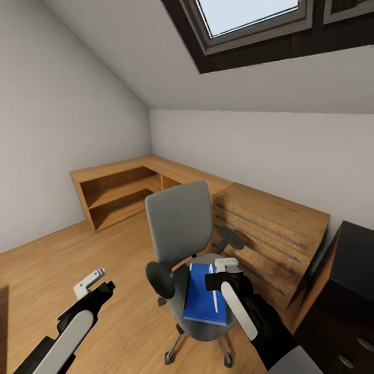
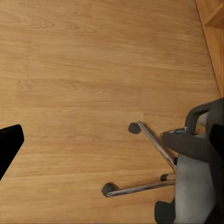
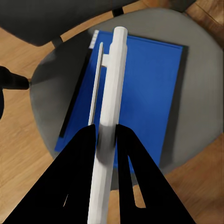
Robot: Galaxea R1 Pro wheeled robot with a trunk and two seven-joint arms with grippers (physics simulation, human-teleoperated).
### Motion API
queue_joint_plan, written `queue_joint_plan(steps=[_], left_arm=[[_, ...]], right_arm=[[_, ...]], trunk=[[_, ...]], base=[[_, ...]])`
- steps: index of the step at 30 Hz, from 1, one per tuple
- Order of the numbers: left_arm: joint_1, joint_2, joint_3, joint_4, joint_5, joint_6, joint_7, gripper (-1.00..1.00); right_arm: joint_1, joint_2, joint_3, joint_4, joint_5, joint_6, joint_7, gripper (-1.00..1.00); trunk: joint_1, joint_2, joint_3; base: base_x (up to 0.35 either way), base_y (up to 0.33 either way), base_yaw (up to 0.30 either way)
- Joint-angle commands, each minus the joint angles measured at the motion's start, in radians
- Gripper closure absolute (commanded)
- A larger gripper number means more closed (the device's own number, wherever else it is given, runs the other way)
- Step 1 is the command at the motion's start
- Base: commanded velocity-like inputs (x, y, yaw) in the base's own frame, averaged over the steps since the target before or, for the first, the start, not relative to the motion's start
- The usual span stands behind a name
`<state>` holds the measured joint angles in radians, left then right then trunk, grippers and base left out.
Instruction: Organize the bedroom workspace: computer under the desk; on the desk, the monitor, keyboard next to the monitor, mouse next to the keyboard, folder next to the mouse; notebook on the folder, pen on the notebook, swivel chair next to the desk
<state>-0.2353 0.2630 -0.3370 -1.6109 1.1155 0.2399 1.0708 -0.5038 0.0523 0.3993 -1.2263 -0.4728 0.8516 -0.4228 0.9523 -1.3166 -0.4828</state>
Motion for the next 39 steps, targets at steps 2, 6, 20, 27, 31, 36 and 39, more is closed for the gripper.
queue_joint_plan(steps=[2, 6, 20, 27, 31, 36, 39], left_arm=[[-0.001, 0.001, -0.003, -0.001, 0.001, 0.007, 0.006, -1.0], [-0.001, 0.001, -0.023, -0.003, -0.001, 0.008, 0.006, -1.0], [-0.001, 0.001, -0.075, -0.003, -0.002, 0.008, 0.006, -1.0], [-0.001, 0.001, -0.123, -0.003, -0.002, 0.007, 0.006, -1.0], [-0.001, 0.001, -0.137, -0.003, -0.002, 0.007, 0.006, -1.0], [-0.001, 0.001, -0.145, -0.003, -0.002, 0.007, 0.005, -1.0], [-0.001, -0.001, -0.155, -0.004, -0.002, 0.007, 0.004, -1.0]], right_arm=[[-0.001, 0.0, 0.001, -0.001, -0.012, 0.001, -0.009, 1.0], [-0.001, 0.0, 0.001, -0.001, -0.012, 0.001, -0.01, 1.0], [-0.001, -0.002, -0.014, -0.002, -0.012, 0.001, -0.008, 1.0], [0.0, -0.004, -0.016, -0.029, -0.012, 0.001, -0.008, 1.0], [0.003, -0.009, -0.016, -0.039, -0.012, 0.001, -0.008, 1.0], [0.004, -0.012, -0.016, -0.085, -0.011, 0.003, -0.009, 1.0], [0.004, -0.012, -0.017, -0.131, -0.01, 0.004, -0.009, 1.0]], trunk=[[-0.008, 0.014, 0.005], [-0.023, 0.042, 0.018], [-0.077, 0.14, 0.062], [-0.104, 0.189, 0.084], [-0.119, 0.217, 0.096], [-0.138, 0.252, 0.112], [-0.15, 0.273, 0.121]], base=[[0.0, 0.0, -0.021], [0.0, 0.0, -0.002], [0.0, 0.0, -0.185], [0.0, 0.0, -0.265], [0.0, 0.0, -0.255], [0.0, 0.0, -0.087], [0.0, 0.0, -0.019]])
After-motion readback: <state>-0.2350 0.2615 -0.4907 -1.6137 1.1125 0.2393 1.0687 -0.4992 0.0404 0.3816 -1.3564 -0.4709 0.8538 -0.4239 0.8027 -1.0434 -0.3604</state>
